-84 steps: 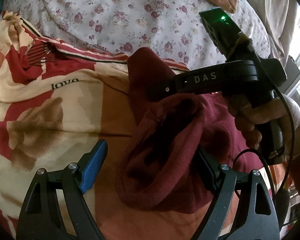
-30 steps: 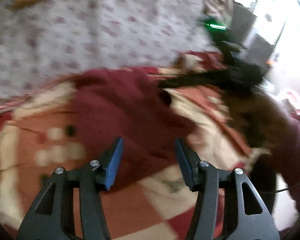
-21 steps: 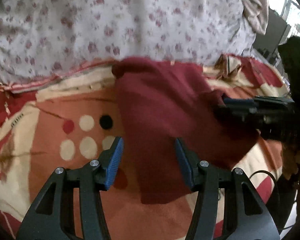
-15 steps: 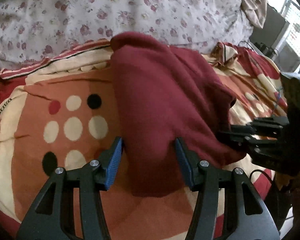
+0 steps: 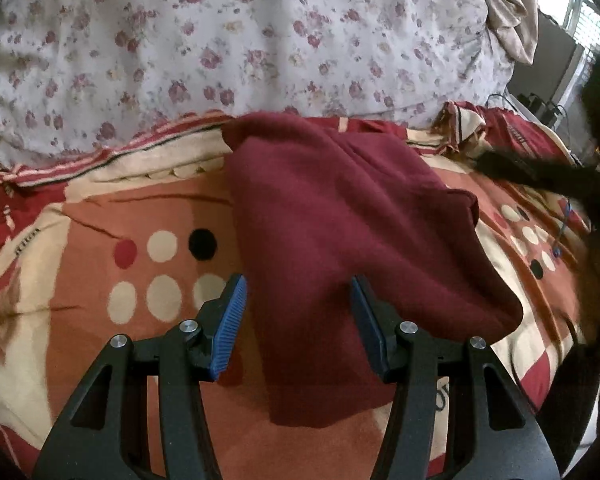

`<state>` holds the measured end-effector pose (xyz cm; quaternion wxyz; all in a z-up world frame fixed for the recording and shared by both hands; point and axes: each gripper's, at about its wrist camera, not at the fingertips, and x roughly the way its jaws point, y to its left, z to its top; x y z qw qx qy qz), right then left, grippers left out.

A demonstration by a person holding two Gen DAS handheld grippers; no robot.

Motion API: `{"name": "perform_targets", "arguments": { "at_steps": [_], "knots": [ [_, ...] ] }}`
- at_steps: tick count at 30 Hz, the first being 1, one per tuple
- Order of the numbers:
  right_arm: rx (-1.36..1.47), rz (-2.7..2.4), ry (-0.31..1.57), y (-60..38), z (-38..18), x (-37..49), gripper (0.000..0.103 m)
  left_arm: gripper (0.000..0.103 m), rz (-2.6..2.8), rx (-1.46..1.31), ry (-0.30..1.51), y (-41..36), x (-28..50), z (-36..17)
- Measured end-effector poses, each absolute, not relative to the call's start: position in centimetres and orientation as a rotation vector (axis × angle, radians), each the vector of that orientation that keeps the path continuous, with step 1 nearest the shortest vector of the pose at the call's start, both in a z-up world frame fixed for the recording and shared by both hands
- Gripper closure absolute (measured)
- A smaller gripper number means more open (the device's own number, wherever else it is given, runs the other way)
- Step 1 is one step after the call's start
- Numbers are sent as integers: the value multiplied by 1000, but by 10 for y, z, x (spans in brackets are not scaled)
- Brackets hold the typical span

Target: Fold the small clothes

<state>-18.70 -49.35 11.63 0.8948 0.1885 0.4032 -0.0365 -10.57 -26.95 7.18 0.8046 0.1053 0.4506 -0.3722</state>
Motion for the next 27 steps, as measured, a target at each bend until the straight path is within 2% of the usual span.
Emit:
{"name": "perform_targets", "arguments": {
  "at_steps": [3,4,5,6,7,8,9,12,15,18,20,22,27],
  "knots": [
    [478,-114,888,-523,89,-144,25,49,-799,224,972,-273,-107,65],
    [514,-126,909,-536,75,-128,29,47,-800,222,971,-273,-107,65],
    [554,-127,929,-546,61,-115,38,47,-802,216,975,-274,-106,64],
    [577,-120,940,-548,52,-108,72,47,-804,212,980,-273,-106,64],
    [597,-108,965,-550,43,-102,82,47,-807,211,983,-273,-105,64],
    [579,-105,955,-548,41,-103,83,47,-813,213,985,-273,-105,65],
    [545,-97,938,-545,44,-106,90,47,-820,213,986,-272,-105,65],
    [397,-119,902,-537,57,-135,95,45,-841,200,989,-269,-105,62],
    [435,-156,920,-549,39,-148,95,40,-840,160,1019,-272,-103,53],
    [470,-157,899,-550,41,-148,95,40,-829,151,1029,-271,-101,55],
    [498,-157,871,-551,56,-151,89,40,-818,153,1015,-268,-101,62],
    [480,-167,825,-544,78,-161,78,40,-793,168,979,-267,-100,70],
    [349,-38,823,-489,100,-182,76,40,-750,201,959,-276,-95,72]
  ]
}}
